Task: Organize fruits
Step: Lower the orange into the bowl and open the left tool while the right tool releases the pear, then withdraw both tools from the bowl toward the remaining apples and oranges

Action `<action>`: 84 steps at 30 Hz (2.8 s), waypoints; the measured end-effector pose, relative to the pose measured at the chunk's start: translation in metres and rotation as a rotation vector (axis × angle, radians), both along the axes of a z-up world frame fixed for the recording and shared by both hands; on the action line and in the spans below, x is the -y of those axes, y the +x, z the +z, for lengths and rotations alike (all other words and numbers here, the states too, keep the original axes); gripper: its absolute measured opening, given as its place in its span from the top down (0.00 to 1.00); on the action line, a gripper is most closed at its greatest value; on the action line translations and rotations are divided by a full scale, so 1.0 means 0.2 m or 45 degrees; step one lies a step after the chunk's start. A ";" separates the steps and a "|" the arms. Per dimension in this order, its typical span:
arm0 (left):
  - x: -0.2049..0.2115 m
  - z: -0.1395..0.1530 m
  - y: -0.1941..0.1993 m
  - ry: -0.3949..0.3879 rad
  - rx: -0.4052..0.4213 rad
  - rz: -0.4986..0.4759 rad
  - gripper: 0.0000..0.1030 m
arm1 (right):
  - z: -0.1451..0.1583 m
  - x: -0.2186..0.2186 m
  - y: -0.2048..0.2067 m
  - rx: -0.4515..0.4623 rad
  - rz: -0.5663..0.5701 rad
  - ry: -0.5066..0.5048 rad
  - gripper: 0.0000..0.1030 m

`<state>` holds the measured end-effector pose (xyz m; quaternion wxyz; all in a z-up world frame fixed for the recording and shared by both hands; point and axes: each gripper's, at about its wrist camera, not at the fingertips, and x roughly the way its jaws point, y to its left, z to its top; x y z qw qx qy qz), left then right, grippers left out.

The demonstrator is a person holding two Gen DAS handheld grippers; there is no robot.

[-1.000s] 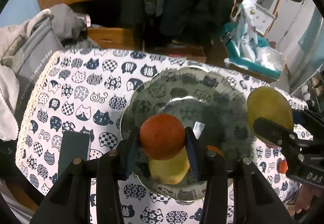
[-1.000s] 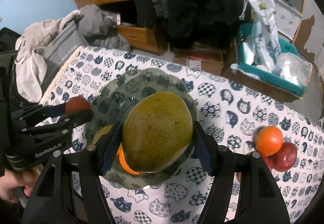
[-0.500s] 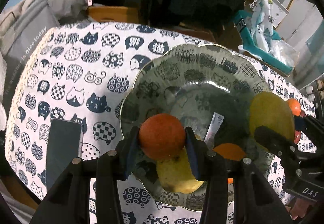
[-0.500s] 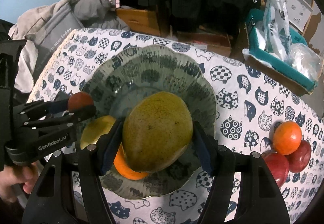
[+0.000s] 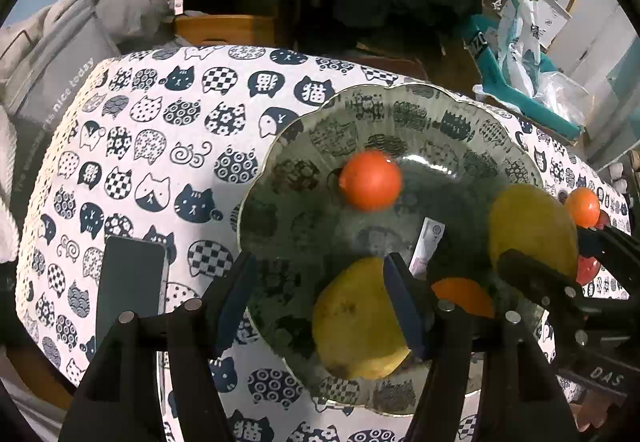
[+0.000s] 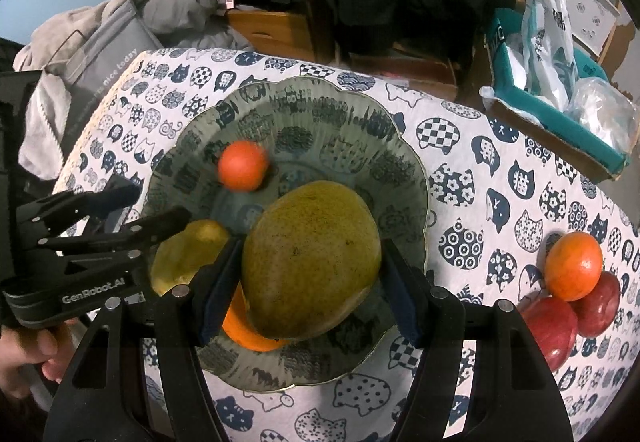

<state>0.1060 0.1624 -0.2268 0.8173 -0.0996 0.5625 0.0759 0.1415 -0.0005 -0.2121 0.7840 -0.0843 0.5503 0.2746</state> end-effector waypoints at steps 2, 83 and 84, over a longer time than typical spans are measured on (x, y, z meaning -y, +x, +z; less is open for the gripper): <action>-0.01 0.01 -0.02 -0.004 0.001 0.016 0.35 | -0.01 0.00 0.00 -0.006 0.002 -0.002 0.34; 0.55 0.94 -0.45 0.093 0.492 -0.181 0.14 | 0.97 0.87 -0.53 0.547 -0.288 -0.005 0.18; 0.57 0.94 -0.45 0.094 0.495 -0.191 0.14 | 0.96 0.89 -0.53 0.550 -0.296 -0.009 0.18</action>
